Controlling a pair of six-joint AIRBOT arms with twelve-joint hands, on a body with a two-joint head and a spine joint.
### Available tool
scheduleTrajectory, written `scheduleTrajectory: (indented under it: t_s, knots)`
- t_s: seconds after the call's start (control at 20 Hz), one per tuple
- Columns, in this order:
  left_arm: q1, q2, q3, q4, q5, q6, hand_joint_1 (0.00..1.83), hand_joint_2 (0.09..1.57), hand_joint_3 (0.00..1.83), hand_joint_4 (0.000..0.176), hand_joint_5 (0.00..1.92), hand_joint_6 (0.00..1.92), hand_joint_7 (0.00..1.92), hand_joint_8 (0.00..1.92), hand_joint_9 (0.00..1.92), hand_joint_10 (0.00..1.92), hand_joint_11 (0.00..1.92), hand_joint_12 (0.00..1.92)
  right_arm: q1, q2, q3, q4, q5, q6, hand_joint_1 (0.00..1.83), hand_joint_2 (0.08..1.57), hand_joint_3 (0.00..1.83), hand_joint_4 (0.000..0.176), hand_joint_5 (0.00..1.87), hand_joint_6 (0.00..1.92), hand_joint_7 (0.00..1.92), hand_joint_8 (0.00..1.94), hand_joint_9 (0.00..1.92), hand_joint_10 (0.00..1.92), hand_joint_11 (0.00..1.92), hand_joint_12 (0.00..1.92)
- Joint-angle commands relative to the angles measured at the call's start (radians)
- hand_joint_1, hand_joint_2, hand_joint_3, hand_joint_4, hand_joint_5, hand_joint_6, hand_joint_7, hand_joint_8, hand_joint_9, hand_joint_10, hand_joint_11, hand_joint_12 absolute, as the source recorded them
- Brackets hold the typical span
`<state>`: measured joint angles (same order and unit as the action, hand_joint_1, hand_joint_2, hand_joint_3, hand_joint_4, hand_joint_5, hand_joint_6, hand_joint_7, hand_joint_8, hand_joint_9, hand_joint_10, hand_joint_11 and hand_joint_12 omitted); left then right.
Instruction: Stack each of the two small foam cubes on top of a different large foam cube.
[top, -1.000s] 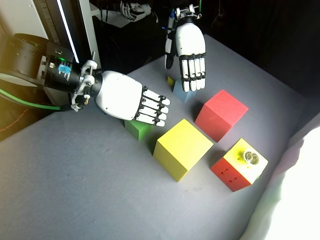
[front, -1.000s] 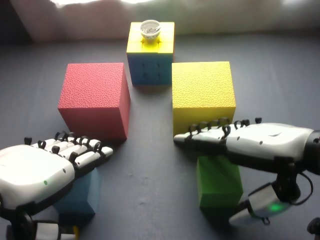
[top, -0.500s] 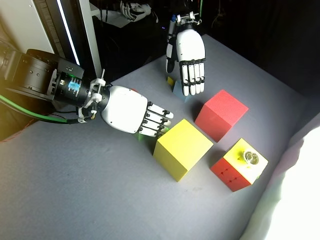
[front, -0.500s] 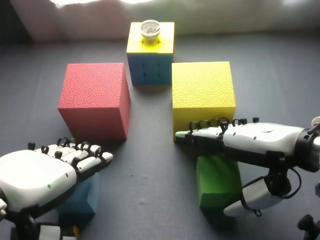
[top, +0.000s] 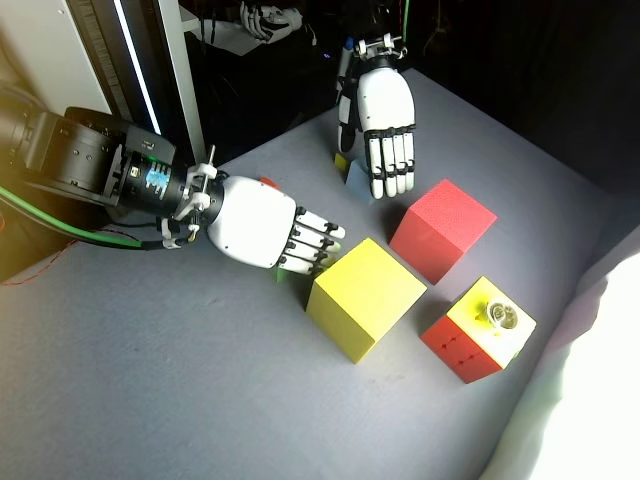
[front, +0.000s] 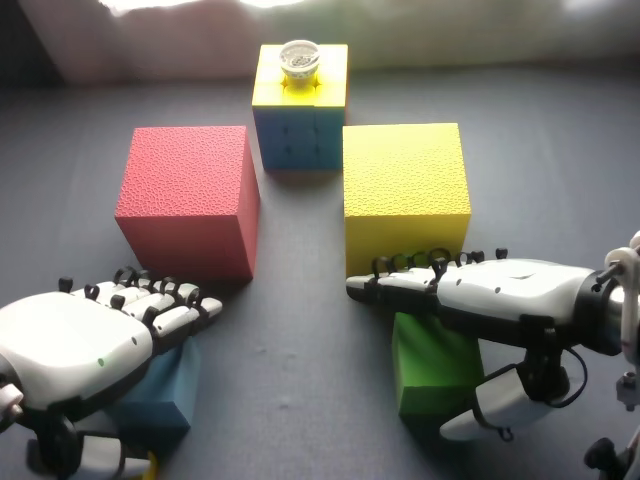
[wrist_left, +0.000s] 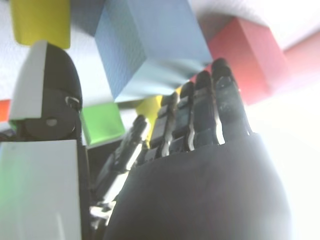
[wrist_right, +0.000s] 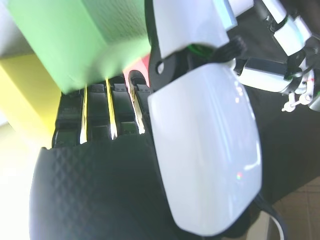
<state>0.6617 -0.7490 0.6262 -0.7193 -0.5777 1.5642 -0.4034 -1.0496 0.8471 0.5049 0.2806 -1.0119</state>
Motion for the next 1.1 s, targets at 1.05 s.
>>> scheduleTrajectory:
  t_s: [1.05]
  knots:
    - [-0.013, -0.027, 0.054, 0.002, -0.082, 0.004, 1.1, 1.05, 0.0, 0.0, 0.0, 0.0, 0.0, 0.0, 0.01, 0.0, 0.09, 0.01, -0.032, -0.015, 0.0, -0.009, 0.112, -0.014, 1.35, 0.98, 0.01, 0.0, 0.0, 0.0, 0.0, 0.0, 0.0, 0.0, 0.0, 0.0]
